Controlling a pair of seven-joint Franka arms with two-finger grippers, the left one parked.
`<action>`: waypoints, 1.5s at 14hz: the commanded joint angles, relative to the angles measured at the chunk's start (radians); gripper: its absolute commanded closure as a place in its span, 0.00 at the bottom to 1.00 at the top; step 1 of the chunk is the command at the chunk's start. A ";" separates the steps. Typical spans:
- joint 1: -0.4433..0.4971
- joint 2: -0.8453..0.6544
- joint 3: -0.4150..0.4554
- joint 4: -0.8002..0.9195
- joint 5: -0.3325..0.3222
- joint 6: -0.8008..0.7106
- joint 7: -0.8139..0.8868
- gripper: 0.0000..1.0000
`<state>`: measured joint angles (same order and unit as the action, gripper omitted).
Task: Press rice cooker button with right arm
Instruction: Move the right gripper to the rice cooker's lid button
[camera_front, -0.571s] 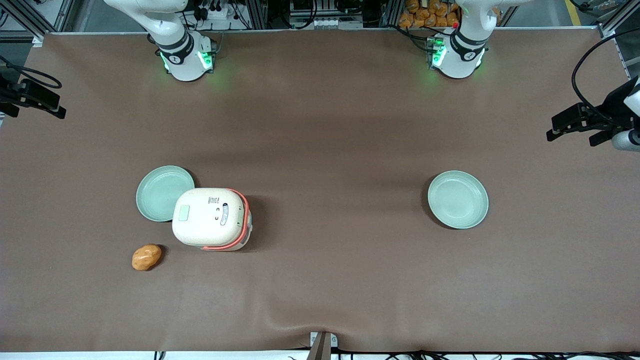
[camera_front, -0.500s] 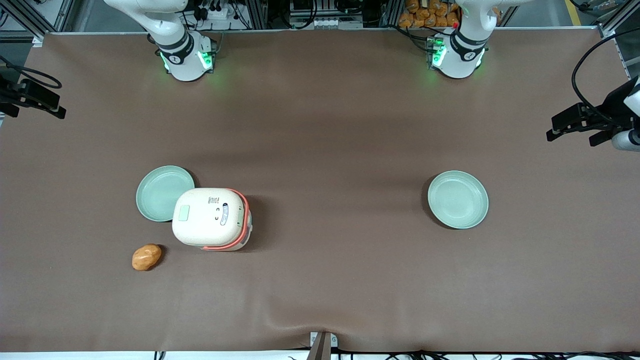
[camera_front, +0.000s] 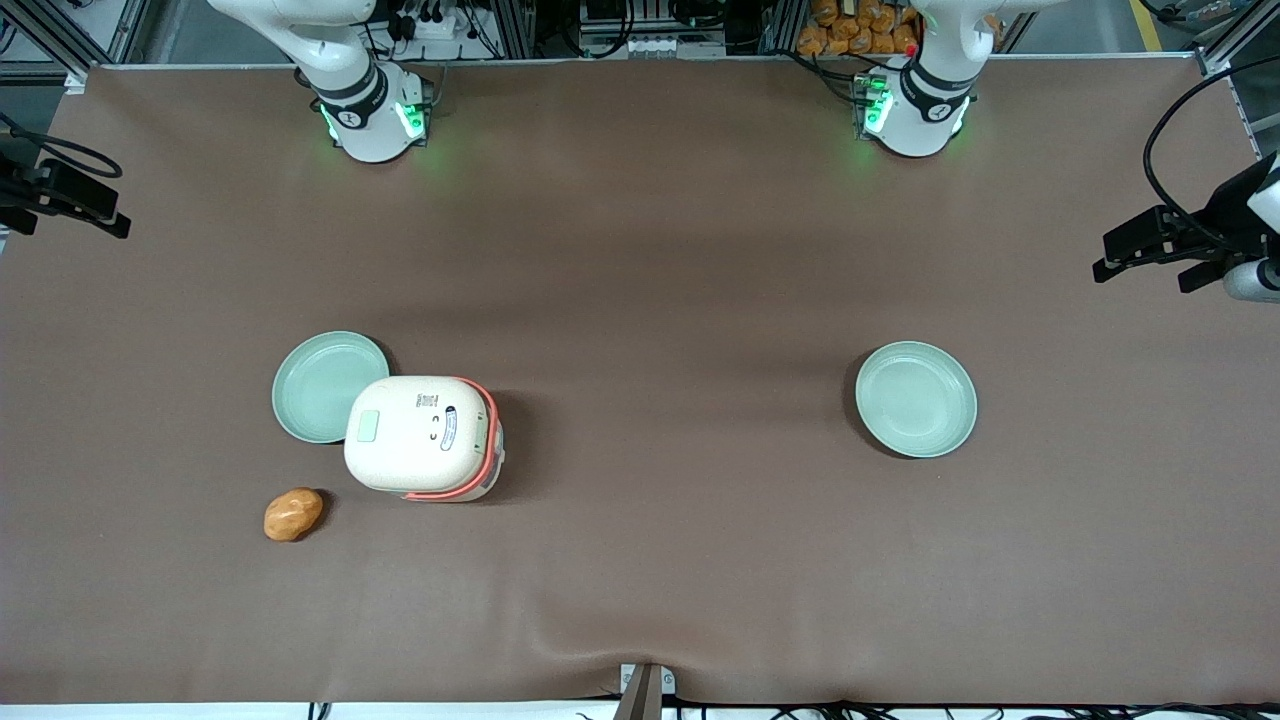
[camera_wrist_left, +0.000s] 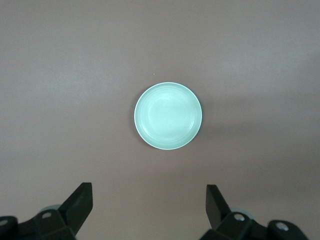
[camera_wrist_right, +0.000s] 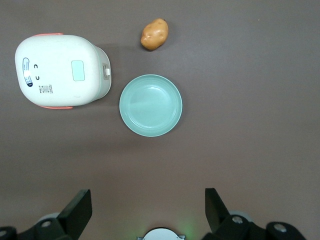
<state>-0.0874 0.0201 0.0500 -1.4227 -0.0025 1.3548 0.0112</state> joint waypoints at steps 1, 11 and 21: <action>0.004 0.058 0.008 0.027 0.015 -0.003 0.004 0.00; 0.145 0.328 0.011 0.021 0.016 0.288 0.120 0.33; 0.193 0.484 0.011 0.008 0.016 0.474 0.145 1.00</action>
<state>0.0975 0.4914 0.0609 -1.4253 0.0019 1.8291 0.1488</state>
